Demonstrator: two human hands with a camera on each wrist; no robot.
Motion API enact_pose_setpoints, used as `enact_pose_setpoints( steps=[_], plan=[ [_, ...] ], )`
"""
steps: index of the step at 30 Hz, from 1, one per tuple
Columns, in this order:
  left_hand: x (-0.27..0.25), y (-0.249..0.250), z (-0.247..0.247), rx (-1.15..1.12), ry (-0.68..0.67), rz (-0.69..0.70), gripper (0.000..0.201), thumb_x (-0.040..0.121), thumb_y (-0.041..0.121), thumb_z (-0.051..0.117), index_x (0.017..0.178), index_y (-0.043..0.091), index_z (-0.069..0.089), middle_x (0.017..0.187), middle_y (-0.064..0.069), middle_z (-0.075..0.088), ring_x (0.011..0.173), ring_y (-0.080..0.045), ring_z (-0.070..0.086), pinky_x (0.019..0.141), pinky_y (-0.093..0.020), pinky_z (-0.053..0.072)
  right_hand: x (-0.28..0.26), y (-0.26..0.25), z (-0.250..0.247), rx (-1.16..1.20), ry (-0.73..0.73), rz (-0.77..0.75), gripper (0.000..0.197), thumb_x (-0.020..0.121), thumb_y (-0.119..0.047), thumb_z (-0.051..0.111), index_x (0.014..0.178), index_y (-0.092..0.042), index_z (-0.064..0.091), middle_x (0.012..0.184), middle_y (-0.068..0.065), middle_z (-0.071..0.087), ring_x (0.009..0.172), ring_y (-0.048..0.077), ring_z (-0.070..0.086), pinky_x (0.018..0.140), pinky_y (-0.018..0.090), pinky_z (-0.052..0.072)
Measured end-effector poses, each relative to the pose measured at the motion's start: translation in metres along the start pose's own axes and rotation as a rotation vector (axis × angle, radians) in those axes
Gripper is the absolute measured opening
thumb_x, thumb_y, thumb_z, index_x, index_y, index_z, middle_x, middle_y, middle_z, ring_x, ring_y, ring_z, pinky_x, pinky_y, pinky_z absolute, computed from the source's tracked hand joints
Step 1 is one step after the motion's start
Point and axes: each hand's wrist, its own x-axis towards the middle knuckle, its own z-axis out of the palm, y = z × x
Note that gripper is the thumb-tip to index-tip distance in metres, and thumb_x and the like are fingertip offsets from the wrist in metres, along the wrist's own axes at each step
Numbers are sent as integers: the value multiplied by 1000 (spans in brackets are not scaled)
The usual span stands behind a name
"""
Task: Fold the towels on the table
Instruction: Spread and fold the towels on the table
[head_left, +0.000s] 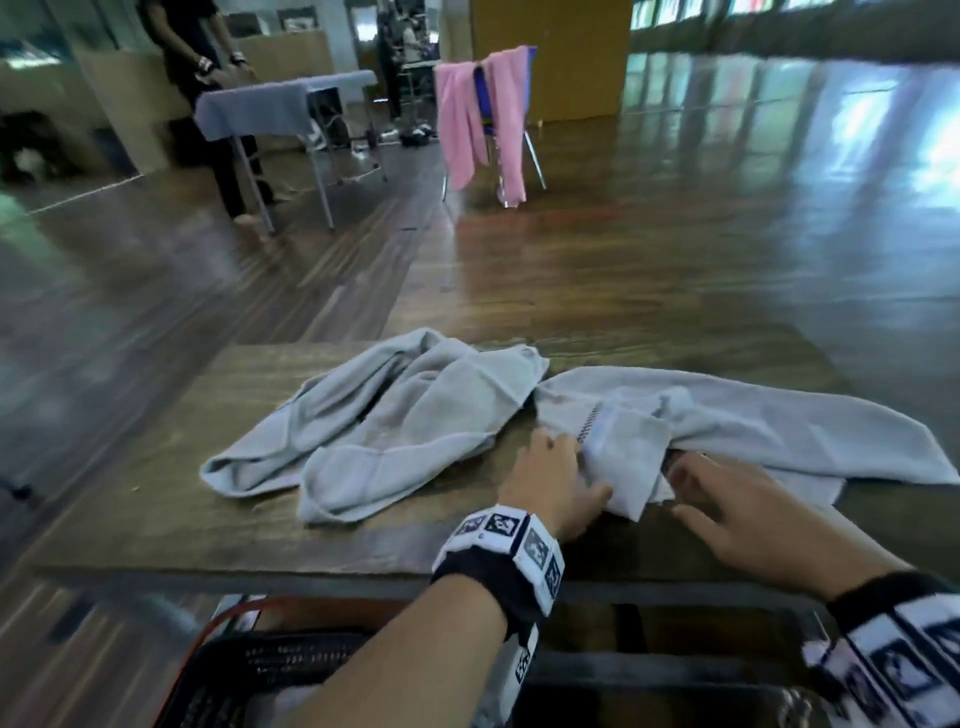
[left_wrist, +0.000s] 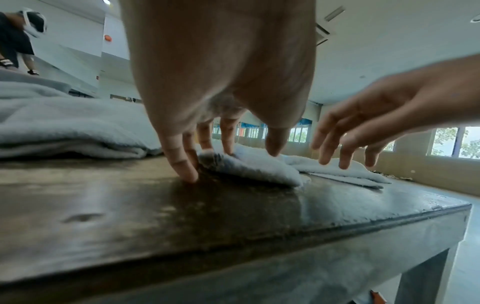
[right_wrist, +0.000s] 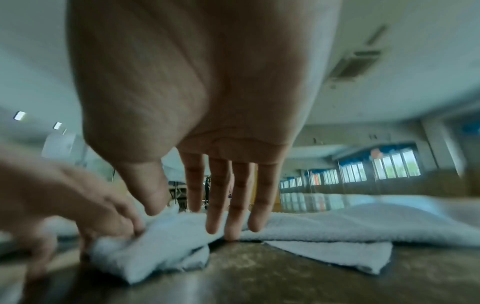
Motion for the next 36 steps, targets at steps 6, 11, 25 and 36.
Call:
enact_pose_setpoints(
  steps=[6,11,25,36],
  plan=[
    [10,4,7,6,113,-21,25,89,22,51,108,19,67,121,-9,46,111,-29,52,95,-42,49,-4,11,-17,103,-7,-44,18,92,-52,56,95,-35,52,91,-19,60,88,1,57,81,28,49],
    [16,3,-1,91,129,-31,27,93,24,49,96,8,69,113,-14,51,101,-28,57,89,-40,53,1,6,-26,97,-67,-61,13,95,-47,56,90,-38,48,92,-14,61,85,5,58,82,33,51],
    [7,33,-20,-468,385,175,8,81,10,68,80,14,75,77,6,72,75,-7,67,75,-28,57,3,1,-27,81,-36,0,49,95,-53,55,133,-24,45,105,-15,59,98,5,58,86,34,51],
    [-14,69,-49,-763,284,198,7,86,6,69,91,10,71,85,-5,67,76,-13,64,70,-35,62,11,1,-25,465,388,91,53,93,-28,66,139,-26,40,76,-4,65,66,1,64,56,30,50]
  ],
)
